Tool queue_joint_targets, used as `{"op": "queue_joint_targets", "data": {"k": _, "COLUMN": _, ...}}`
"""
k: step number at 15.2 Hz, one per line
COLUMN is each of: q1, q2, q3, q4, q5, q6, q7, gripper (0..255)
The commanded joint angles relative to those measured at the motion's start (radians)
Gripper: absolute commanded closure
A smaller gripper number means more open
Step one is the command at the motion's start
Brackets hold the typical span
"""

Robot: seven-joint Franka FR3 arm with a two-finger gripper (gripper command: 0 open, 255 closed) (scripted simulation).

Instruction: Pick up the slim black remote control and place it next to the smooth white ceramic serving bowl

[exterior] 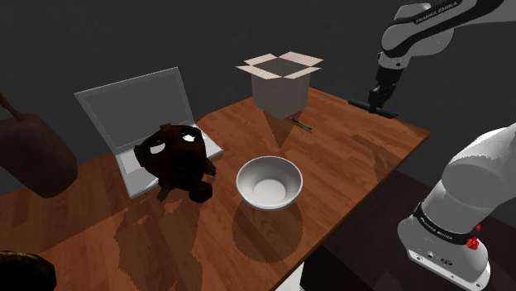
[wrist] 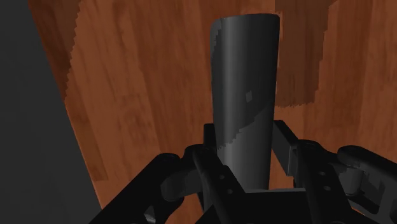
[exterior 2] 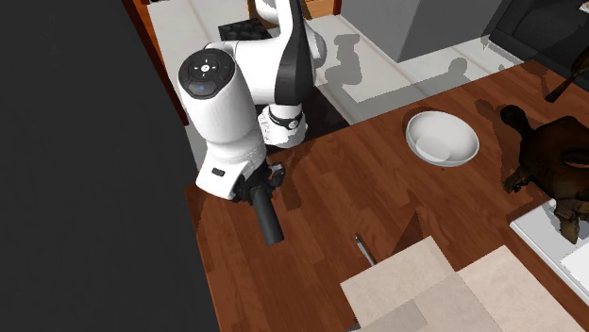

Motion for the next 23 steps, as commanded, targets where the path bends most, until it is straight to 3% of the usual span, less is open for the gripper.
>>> {"op": "queue_joint_targets", "data": {"k": 1, "q1": 0.0, "q2": -0.011, "q3": 0.006, "q4": 0.02, "q5": 0.0, "q6": -0.031, "q7": 0.005, "gripper": 255}}
{"op": "queue_joint_targets", "data": {"k": 10, "q1": -0.001, "q2": -0.054, "q3": 0.028, "q4": 0.1, "q5": -0.002, "q6": -0.152, "q7": 0.018, "gripper": 255}}
{"op": "queue_joint_targets", "data": {"k": 23, "q1": 0.137, "q2": -0.102, "q3": 0.282, "q4": 0.021, "q5": 0.116, "q6": -0.12, "q7": 0.344, "gripper": 255}}
